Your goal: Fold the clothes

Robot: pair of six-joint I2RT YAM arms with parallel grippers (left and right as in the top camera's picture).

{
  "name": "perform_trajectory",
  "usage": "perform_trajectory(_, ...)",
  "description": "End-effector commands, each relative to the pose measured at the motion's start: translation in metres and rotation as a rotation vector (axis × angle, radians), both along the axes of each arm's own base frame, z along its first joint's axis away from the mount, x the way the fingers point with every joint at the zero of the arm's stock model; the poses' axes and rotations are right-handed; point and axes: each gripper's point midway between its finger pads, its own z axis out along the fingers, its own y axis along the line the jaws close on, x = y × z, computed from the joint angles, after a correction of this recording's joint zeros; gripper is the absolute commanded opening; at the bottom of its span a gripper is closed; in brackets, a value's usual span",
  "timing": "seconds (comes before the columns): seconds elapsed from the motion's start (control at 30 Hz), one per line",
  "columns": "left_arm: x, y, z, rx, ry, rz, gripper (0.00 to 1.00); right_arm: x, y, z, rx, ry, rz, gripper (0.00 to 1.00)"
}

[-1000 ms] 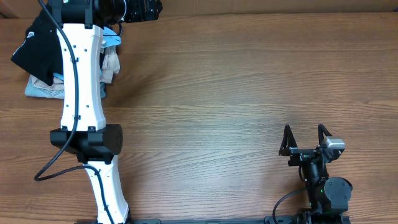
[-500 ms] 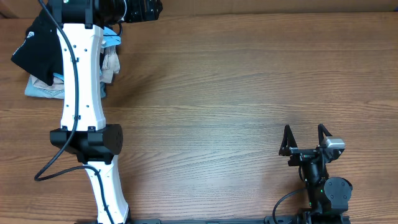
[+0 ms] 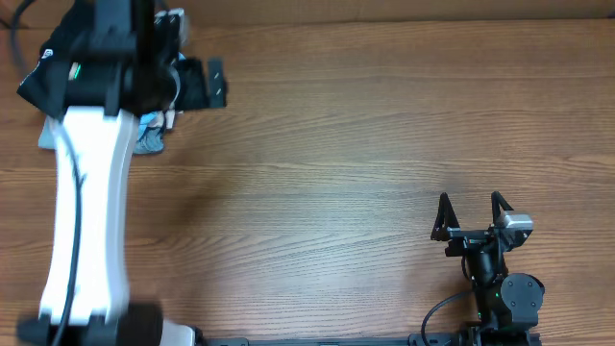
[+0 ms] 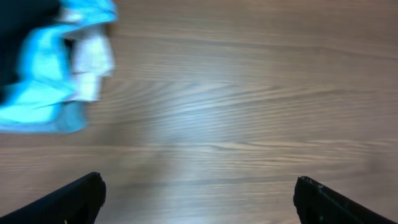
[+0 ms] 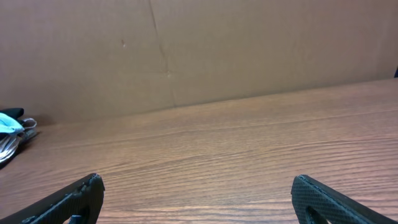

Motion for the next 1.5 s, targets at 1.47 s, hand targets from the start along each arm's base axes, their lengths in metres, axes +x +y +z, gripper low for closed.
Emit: perform_trajectory(1.47,-0.135,0.038,-0.140,0.144,-0.945,0.047,1.00,0.000,0.000,-0.001,0.002,-0.007,-0.003,1.00)
